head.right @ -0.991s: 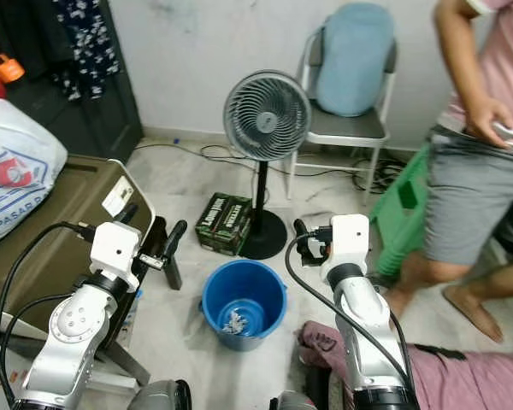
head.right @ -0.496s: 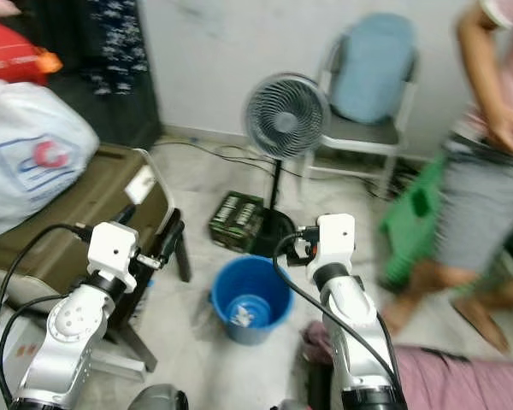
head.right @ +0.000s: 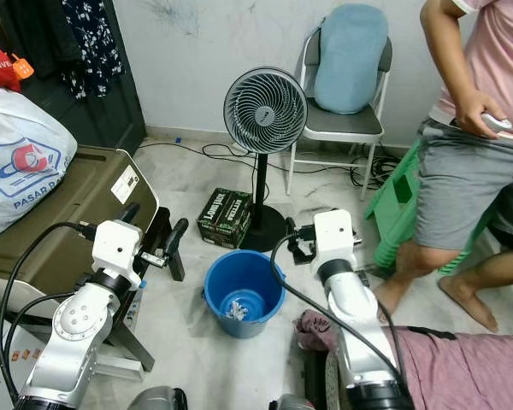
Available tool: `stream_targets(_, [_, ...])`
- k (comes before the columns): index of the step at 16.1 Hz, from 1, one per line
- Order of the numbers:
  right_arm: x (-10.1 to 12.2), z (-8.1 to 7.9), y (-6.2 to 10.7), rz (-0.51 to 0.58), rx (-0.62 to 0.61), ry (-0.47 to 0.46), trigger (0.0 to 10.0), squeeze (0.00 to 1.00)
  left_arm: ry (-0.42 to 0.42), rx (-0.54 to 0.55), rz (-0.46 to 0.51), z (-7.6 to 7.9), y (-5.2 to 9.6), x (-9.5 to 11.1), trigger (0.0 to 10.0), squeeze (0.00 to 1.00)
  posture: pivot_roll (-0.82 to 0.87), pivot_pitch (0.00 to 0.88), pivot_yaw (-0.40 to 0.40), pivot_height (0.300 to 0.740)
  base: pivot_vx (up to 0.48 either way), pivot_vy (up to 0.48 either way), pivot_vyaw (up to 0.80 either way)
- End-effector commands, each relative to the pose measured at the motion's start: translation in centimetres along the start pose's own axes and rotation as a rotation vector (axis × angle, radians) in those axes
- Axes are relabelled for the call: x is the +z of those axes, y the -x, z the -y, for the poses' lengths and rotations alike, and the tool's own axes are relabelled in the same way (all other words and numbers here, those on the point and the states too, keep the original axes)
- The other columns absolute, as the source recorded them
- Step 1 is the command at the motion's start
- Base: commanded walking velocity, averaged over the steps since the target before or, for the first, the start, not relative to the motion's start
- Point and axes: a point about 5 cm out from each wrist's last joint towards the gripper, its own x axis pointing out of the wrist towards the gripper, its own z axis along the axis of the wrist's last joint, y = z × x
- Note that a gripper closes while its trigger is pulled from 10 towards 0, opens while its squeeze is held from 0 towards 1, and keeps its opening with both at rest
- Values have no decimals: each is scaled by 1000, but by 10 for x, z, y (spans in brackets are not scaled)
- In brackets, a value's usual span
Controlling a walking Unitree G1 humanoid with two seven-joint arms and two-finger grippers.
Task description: Clean up the room
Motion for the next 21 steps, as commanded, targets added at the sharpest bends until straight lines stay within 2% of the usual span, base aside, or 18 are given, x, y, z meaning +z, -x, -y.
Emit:
stream_targets(1, [2, 2, -3, 11, -9, 13, 10000, 0, -13, 5, -4, 0, 0, -1, 10000, 0, -50, 0, -17, 740, 0, 0, 506])
stream_targets(2, [4, 1, -5, 28, -5, 35, 10000, 0, -17, 9, -2, -2, -1, 0, 10000, 0, -46, 0, -18, 740, 0, 0, 800])
stream_targets(4, [5, -1, -7, 30, 3, 6, 10000, 0, -23, 11, 0, -3, -1, 1, 10000, 0, -44, 0, -19, 740, 0, 0, 800])
stream_targets(11, [2, -3, -5, 31, 1, -8, 10000, 0, -47, 8, 14, 2, -1, 3, 10000, 0, -45, 0, -14, 740, 0, 0, 800])
stream_targets(21, [1, -3, -8, 23, -9, -75, 10000, 0, -14, -27, 9, 9, -1, 2, 10000, 0, -42, 0, -19, 740, 0, 0, 0])
